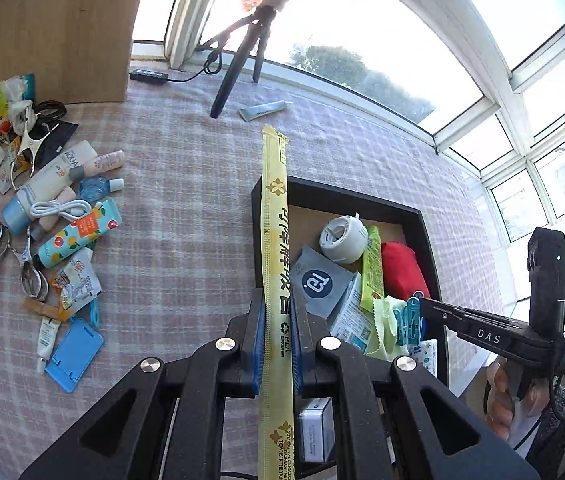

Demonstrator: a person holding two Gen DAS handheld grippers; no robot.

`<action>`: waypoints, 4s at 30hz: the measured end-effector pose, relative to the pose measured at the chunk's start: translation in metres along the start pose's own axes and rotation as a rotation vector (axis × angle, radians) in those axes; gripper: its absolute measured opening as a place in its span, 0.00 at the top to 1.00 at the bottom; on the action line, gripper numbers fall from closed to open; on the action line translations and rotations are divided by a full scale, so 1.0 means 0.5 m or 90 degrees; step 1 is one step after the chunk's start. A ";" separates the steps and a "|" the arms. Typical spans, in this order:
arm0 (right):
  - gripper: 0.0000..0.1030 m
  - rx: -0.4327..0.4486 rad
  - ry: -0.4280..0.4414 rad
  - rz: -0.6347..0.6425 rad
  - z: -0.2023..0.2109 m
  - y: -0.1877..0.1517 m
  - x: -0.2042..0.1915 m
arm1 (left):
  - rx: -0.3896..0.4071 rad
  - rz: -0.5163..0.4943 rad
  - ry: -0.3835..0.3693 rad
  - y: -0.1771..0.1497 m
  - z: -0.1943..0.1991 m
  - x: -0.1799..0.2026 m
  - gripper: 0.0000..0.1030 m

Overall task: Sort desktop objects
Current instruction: 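Carry the yellow packet and teal clip into the black tray and open both grippers, then move both grippers back over the pile toward the white tube and blue stand, then grasp the small white tube with the left gripper while the right gripper grasps the blue phone stand, then carry the white tube and blue phone stand into the black tray and open both grippers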

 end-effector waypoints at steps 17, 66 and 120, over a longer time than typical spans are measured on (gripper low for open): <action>0.79 0.018 -0.028 -0.083 0.033 -0.048 0.178 | -0.043 -0.081 -0.002 0.029 -0.120 0.190 0.53; 0.72 -0.106 0.050 0.071 -0.238 -0.086 -0.472 | -0.140 0.028 0.159 -0.076 -0.067 -0.459 0.55; 0.60 -0.111 -0.109 -0.008 -0.394 -0.031 -0.695 | -0.105 -0.055 0.211 -0.157 0.063 -0.656 0.79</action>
Point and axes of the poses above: each gripper's, at about its wrist camera, not at the fingertips, and z roughly against the way its jaws point, x to its right, y to its top, the point moved 2 cm from there along -z, roughly the way its jaws point, and after that the axes turned 12 degrees about -x, right-handed, at the moved point
